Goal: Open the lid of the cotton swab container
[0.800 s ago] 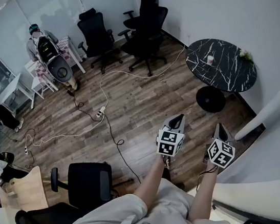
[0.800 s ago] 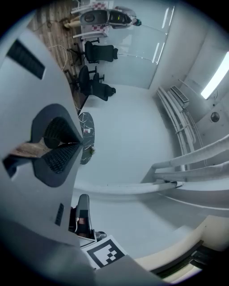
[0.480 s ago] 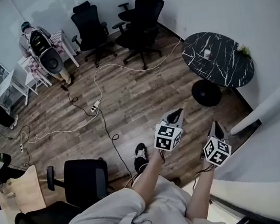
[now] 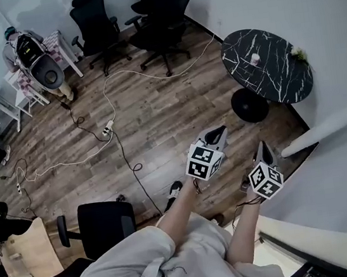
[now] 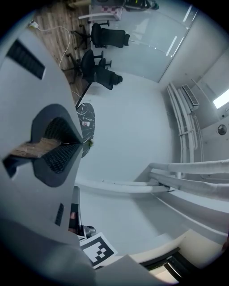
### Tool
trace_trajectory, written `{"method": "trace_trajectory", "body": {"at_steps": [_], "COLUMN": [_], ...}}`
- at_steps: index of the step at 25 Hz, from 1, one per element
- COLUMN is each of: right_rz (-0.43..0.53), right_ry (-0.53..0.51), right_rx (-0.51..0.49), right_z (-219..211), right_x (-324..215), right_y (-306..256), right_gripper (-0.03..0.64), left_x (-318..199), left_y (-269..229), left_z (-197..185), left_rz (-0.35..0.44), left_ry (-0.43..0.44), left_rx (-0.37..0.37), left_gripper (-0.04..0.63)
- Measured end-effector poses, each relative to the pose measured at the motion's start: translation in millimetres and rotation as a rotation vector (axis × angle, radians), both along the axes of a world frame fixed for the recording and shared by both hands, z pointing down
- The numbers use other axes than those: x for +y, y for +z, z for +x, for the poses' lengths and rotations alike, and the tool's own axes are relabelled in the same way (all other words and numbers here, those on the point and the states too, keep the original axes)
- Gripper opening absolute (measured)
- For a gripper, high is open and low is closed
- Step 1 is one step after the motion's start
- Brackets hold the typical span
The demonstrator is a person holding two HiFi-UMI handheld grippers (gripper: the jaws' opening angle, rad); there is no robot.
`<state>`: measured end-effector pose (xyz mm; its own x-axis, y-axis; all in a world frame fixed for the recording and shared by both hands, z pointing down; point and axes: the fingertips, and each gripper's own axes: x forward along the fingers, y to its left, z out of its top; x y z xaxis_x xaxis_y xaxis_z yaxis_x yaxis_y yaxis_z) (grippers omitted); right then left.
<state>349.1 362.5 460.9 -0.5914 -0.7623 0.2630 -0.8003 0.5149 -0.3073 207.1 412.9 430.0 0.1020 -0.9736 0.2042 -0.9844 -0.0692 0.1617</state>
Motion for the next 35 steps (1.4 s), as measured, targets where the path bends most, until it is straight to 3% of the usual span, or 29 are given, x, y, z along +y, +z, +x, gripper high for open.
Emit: {"method": "trace_trajectory", "body": {"at_steps": [7, 11, 16, 19, 25, 30, 35], "right_rz": [0.013, 0.012, 0.037, 0.058, -0.008, -0.078, -0.061], "right_ry": [0.006, 0.024, 0.004, -0.01, 0.04, 0.022, 0.02], "right_rx": [0.11, 0.087, 0.077, 0.129, 0.003, -0.024, -0.026], "right_z": [-81, -130, -192, -205, -218, -239, -260], "right_x": [-12, -23, -6, -11, -30, -64, -125], "right_y": [19, 19, 14, 16, 27, 55, 56], "right_gripper": [0.035, 0.035, 0.035, 0.035, 0.035, 0.035, 0.035], "left_x": [-13, -27, -22, -29, -40, -64, -109], "left_y": [21, 17, 11, 19, 32, 39, 31], "left_z": [-85, -131, -192, -215, -249, -291, -327], "left_rz": [-0.01, 0.006, 0.023, 0.036, 0.025, 0.027, 0.059], "left_ry": [0.036, 0.107, 0.147, 0.123, 0.086, -0.009, -0.076], "left_rx": [0.076, 0.044, 0.065, 0.112, 0.128, 0.146, 0.115], "left_gripper": [0.023, 0.023, 0.023, 0.023, 0.023, 0.023, 0.023]}}
